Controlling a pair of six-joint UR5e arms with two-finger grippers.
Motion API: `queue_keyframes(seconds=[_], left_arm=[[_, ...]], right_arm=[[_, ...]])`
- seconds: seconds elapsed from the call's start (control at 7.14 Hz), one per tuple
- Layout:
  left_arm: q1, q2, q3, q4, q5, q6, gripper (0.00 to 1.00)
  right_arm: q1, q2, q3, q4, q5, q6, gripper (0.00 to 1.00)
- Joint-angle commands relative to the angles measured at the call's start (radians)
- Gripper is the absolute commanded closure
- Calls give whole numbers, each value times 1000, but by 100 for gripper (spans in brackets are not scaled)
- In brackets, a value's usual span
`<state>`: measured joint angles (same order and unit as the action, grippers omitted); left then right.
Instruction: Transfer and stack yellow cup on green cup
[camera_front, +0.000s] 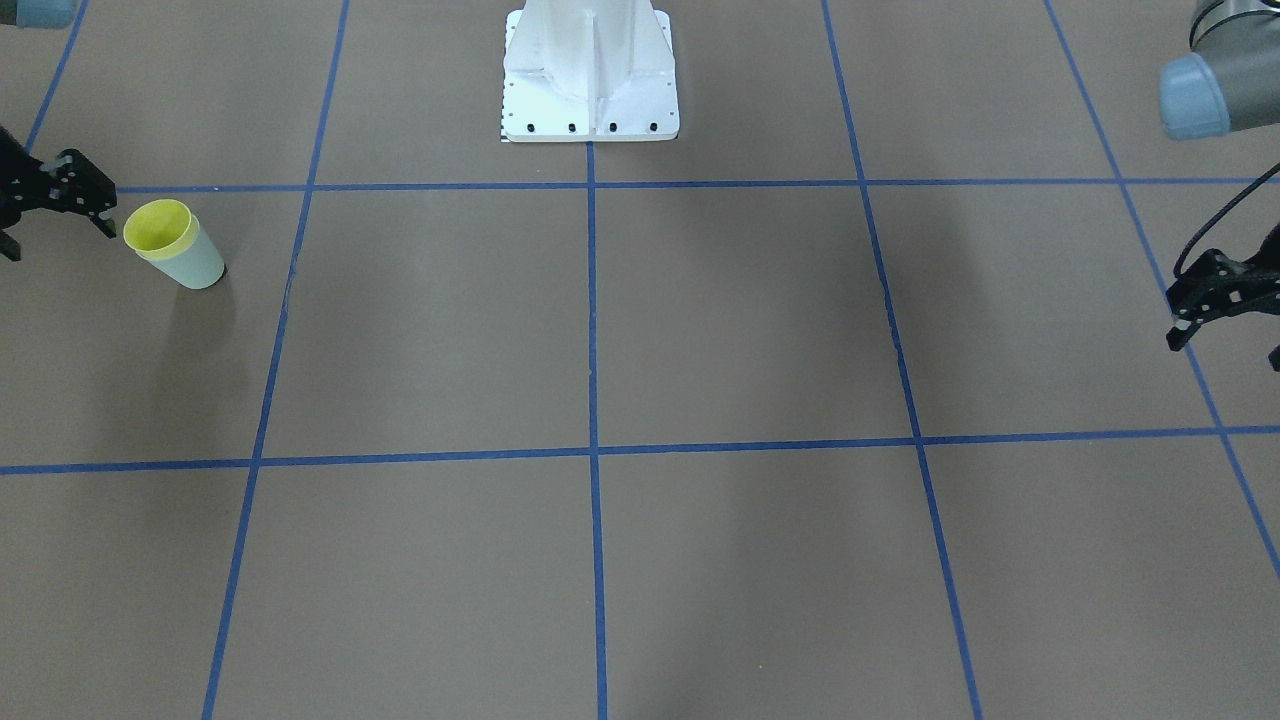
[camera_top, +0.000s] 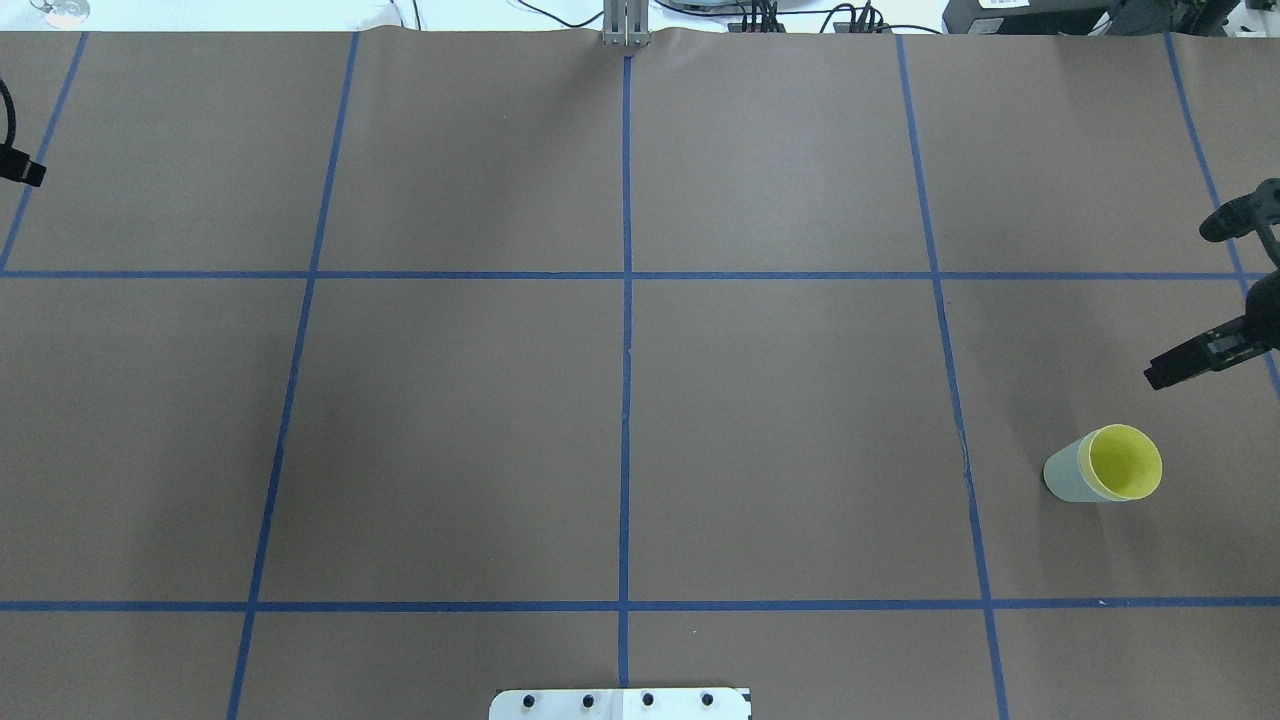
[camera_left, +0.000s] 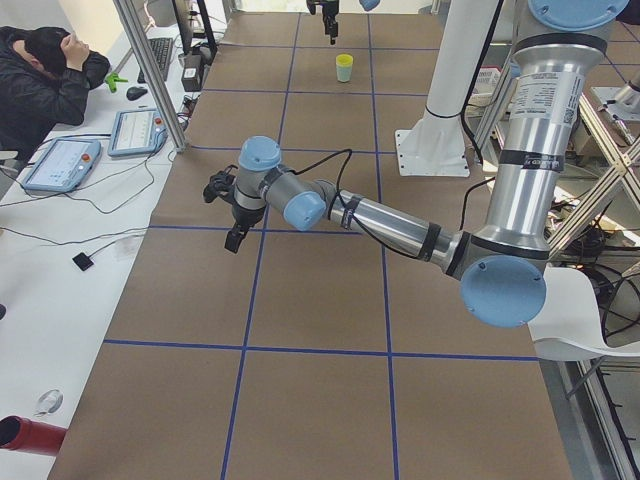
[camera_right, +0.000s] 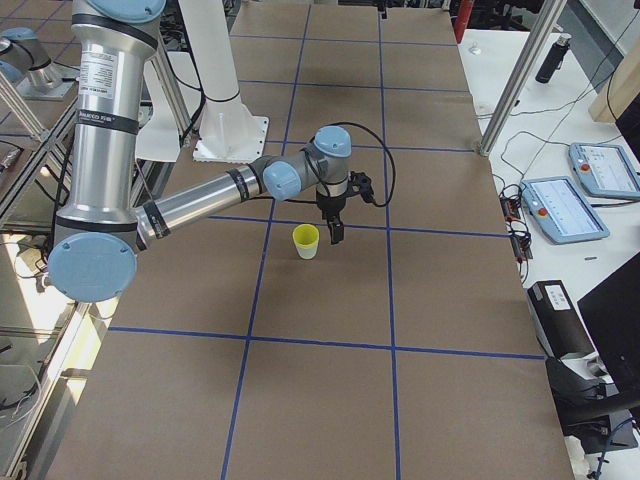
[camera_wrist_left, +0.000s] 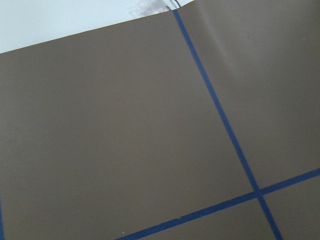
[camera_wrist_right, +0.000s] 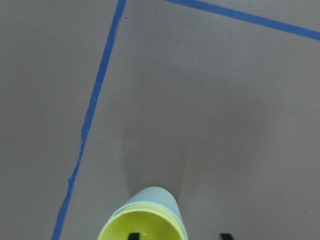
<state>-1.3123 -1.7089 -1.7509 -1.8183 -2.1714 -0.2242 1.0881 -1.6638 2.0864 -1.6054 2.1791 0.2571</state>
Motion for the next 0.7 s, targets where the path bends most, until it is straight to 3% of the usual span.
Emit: queue_keyframes(seconds=[0.0, 0.14, 0.28, 0.56], left_arm=[[-167, -2, 60, 241, 1, 365, 0], [-244, 5, 141, 243, -7, 466, 0], [-342, 64, 186, 234, -75, 553, 0], [-445, 158, 183, 225, -96, 647, 0]], right_arm=[[207, 91, -92, -203, 14, -360, 0], [308, 84, -183, -197, 122, -483, 0], [413, 64, -281, -191, 208, -601, 0], [486, 27, -321, -191, 197, -628, 0]])
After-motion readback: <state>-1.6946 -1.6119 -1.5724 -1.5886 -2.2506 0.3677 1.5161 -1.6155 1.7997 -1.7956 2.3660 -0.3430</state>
